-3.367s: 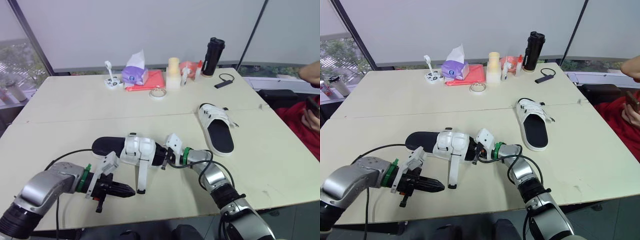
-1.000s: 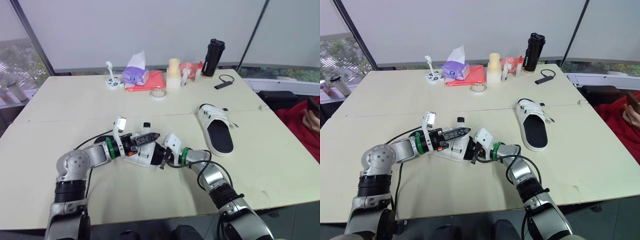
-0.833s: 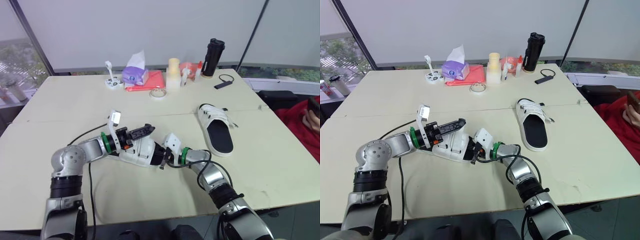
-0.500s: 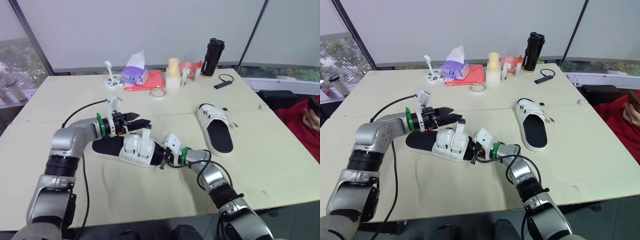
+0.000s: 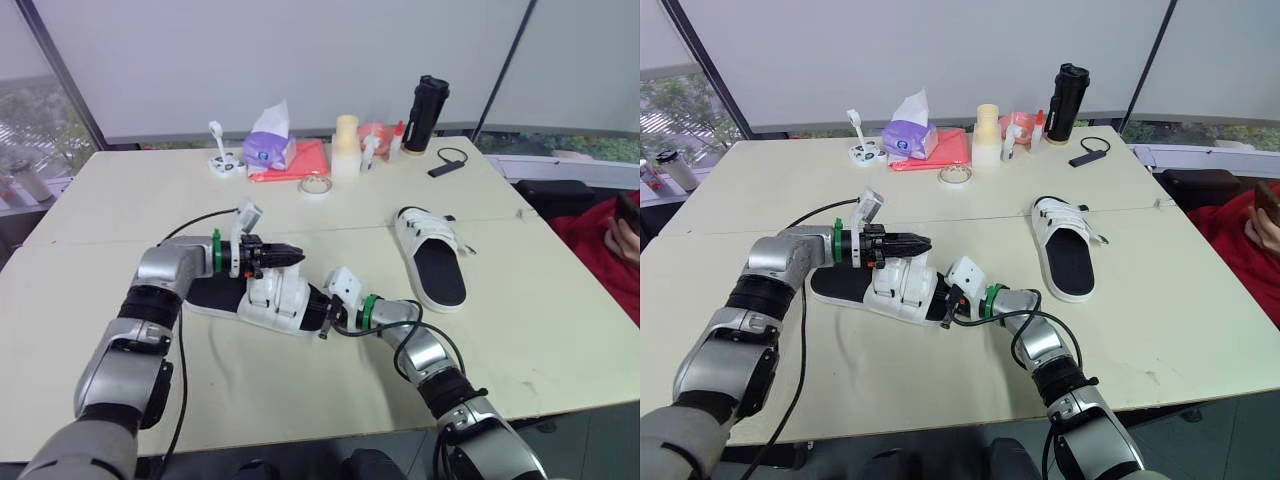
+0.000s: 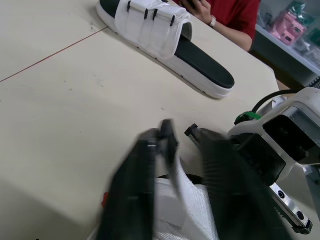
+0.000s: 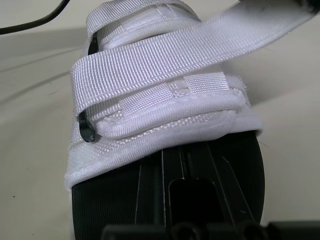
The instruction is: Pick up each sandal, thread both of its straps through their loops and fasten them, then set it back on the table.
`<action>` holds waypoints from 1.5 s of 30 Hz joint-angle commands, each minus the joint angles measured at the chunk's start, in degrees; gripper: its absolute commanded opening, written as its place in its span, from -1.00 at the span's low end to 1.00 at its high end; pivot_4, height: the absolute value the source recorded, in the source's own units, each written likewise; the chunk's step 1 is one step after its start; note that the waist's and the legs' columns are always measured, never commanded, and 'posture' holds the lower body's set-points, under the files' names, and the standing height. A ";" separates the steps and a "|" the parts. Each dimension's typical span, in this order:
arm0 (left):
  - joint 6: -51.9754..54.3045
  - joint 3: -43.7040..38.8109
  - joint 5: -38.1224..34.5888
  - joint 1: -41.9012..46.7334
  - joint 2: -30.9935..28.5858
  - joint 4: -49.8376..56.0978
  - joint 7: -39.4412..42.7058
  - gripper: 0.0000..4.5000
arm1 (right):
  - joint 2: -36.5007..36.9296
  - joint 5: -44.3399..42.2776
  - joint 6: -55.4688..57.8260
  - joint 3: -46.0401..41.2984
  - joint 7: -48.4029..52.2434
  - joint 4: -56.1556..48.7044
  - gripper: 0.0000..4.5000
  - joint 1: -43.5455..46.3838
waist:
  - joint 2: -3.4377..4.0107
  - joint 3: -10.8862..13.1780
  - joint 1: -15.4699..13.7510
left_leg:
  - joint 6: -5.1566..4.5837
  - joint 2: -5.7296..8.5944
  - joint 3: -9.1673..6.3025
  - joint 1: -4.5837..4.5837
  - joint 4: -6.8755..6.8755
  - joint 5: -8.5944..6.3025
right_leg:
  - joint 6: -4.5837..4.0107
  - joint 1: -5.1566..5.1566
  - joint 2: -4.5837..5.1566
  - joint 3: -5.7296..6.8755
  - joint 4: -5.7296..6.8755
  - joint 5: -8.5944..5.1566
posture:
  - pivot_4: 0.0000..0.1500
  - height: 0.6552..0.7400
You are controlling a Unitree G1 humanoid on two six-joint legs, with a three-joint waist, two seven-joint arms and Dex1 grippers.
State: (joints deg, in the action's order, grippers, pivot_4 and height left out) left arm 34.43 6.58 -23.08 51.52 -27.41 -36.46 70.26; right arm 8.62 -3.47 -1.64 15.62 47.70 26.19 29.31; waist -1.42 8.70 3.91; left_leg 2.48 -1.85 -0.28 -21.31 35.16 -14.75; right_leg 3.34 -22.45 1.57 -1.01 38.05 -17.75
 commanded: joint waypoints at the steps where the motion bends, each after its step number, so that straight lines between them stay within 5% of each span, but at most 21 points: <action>1: -0.22 -1.70 -0.12 1.96 0.78 0.40 0.39 -0.99 | 0.37 3.11 3.57 2.89 -0.29 4.05 -1.00 -2.88 | -0.01 0.00 -0.02 | 0.00 0.00 0.00 0.00 0.00 0.00 | 0.00 0.00 0.00 0.00 0.00 0.00 | 1.00 1.00; 9: 4.23 -7.55 -4.17 4.85 3.64 1.81 -1.86 -0.99 | 0.22 3.20 3.27 3.07 -0.05 4.98 -1.00 -2.38 | -0.05 0.03 -0.07 | 0.00 -0.01 -0.01 -0.01 0.02 0.00 | 0.01 0.00 -0.01 0.02 0.02 0.00 | 1.00 1.00; 22: -3.99 -4.60 6.47 4.78 3.68 -12.63 -5.01 -0.99 | 0.31 3.19 3.60 3.28 -0.24 3.66 -1.00 -3.42 | -0.06 0.02 -0.13 | 0.00 0.01 -0.02 0.03 0.06 0.00 | 0.02 0.05 -0.01 0.04 0.03 0.01 | 1.00 1.00; 40: -12.89 9.74 22.05 4.15 1.69 -15.70 -1.08 -0.99 | -0.35 3.47 3.16 3.13 -0.70 4.26 -1.00 -2.96 | 0.02 -0.10 0.01 | -0.01 0.02 0.00 0.21 0.03 0.00 | 0.02 0.21 -0.08 0.02 0.04 0.01 | 1.00 1.00; 45: -12.43 6.12 20.13 5.22 2.57 -17.61 -3.82 -0.17 | -0.27 3.58 3.34 3.11 -0.55 3.96 -1.00 -3.32 | 0.05 -0.13 0.04 | -0.02 0.02 0.01 0.22 0.03 -0.01 | 0.02 0.20 -0.09 0.01 0.05 0.01 | 1.00 1.00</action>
State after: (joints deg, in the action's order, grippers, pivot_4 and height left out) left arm 20.91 12.80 -4.28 57.20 -24.21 -51.57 67.81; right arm 7.97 -2.53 -1.57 15.77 46.82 26.11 28.97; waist -1.37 8.57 3.95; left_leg 2.45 -1.83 -0.27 -21.10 35.19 -14.76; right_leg 3.36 -22.25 1.48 -1.00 38.10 -17.75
